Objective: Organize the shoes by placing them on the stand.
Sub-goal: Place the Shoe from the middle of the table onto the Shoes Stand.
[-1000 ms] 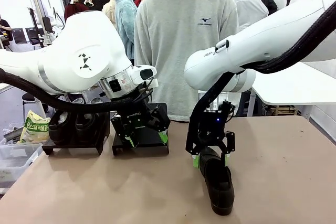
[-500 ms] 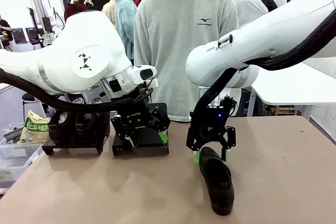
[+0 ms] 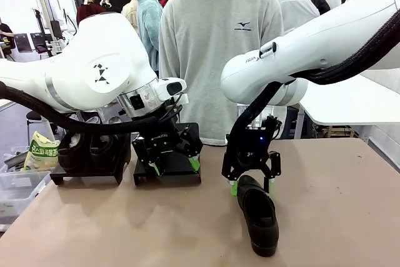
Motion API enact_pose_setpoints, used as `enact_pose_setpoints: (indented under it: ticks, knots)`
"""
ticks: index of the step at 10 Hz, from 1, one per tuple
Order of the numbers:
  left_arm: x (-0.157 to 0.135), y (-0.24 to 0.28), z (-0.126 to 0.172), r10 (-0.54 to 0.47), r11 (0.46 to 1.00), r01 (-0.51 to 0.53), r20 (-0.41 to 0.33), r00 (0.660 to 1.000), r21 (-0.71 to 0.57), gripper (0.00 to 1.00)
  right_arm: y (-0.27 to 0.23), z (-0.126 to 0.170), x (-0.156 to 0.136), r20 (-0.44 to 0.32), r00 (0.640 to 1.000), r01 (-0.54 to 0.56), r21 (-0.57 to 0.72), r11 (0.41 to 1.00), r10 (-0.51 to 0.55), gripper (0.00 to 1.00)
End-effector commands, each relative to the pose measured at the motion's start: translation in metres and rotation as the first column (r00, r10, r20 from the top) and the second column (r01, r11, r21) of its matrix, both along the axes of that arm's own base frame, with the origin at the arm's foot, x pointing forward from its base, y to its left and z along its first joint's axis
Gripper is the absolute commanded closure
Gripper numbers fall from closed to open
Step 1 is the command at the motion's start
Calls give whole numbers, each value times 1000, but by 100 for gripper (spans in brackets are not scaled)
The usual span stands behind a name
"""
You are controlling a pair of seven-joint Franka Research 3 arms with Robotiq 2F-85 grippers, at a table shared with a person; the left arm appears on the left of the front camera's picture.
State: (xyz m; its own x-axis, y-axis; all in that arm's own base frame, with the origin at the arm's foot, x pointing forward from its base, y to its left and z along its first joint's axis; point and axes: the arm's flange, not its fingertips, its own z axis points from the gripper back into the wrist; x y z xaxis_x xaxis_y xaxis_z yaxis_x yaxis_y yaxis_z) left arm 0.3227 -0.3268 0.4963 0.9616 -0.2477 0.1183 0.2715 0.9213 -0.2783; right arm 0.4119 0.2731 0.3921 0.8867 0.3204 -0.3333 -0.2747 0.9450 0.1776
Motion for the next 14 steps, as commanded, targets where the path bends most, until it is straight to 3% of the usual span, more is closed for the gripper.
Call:
enact_pose_setpoints:
  ticks: [1, 4, 7, 9, 10, 11, 14]
  knots:
    - [0, 2, 1, -4, 1000, 4, -13, 1000, -6, 0, 0, 0, 0, -8, 1000, 16, 1, 1000, -16, 0]
    - [0, 2, 1, -4, 1000, 4, -13, 1000, -6, 0, 0, 0, 0, 0, 1000, 0, 0, 1000, 0, 0]
    - [0, 2, 1, -4, 1000, 4, -13, 1000, -6, 0, -52, 51, -3, 170, 972, -156, -56, 986, 163, 0]
    - [0, 2, 1, -4, 1000, 4, -13, 1000, -6, 0, -95, 57, 10, 192, 955, -218, -67, 974, 227, 0]
    - [0, 0, 0, 0, 1000, 0, 0, 1000, 0, 0, -118, 51, 20, 268, 946, -170, -71, 983, 183, 0]
    - [-4, -33, -6, -14, 1000, 14, 9, 1000, -15, 0, -144, 41, 31, 253, 966, -42, -39, 998, 50, 0]
    - [-15, -103, -30, -17, 998, 18, -10, 1000, 59, 0, -195, 20, 33, 250, 968, -35, 25, 999, 27, 0]
